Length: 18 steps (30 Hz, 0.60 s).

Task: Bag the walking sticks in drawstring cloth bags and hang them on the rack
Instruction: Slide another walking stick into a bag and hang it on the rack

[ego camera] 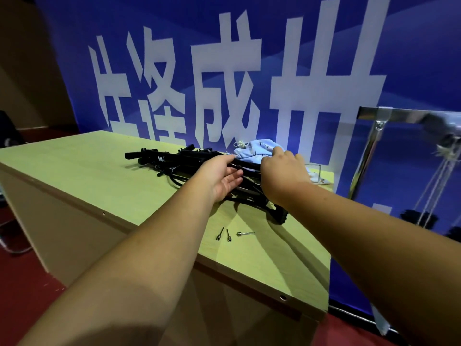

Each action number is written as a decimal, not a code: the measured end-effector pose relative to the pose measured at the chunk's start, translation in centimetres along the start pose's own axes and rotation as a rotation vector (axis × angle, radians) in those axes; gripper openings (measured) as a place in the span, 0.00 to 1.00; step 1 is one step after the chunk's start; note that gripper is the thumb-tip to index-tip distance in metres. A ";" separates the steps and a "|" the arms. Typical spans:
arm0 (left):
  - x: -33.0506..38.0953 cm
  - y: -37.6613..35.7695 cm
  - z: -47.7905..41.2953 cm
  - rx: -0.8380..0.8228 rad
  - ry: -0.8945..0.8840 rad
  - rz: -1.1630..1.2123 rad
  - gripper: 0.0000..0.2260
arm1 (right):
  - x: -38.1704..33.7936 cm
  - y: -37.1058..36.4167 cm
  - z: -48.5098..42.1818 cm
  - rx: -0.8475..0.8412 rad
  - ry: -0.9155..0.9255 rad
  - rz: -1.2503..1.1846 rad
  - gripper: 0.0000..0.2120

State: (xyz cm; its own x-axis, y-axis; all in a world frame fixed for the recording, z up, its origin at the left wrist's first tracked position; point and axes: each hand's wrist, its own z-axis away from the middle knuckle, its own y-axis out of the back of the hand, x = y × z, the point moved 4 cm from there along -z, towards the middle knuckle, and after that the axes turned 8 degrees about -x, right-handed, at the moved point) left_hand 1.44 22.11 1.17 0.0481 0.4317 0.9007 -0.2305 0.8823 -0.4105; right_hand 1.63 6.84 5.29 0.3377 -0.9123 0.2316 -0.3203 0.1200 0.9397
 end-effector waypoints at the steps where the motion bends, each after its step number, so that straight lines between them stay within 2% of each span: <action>1: 0.0 -0.1 0.4 -0.008 0.006 0.000 0.08 | 0.1 0.2 0.6 0.017 -0.014 -0.008 0.17; 7: 0.4 -1.0 2.7 -0.059 0.014 -0.078 0.17 | 1.2 2.0 3.7 0.060 -0.080 -0.070 0.14; 13: 0.4 -2.8 4.4 -0.033 -0.023 -0.391 0.27 | 3.0 4.6 6.0 0.124 -0.129 -0.150 0.13; 15: 0.8 -4.0 5.1 -0.118 -0.036 -0.300 0.30 | 3.7 5.6 7.2 0.150 -0.134 -0.178 0.12; 18: 2.1 -6.2 6.1 -0.230 -0.069 -0.020 0.35 | 4.3 6.7 8.7 0.196 -0.134 -0.224 0.11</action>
State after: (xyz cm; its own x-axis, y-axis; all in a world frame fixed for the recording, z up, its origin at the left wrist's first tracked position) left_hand -2.96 16.41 6.50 -0.0183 0.4066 0.9134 -0.0024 0.9136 -0.4067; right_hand -6.75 0.26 10.36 0.3036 -0.9525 -0.0231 -0.4195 -0.1554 0.8943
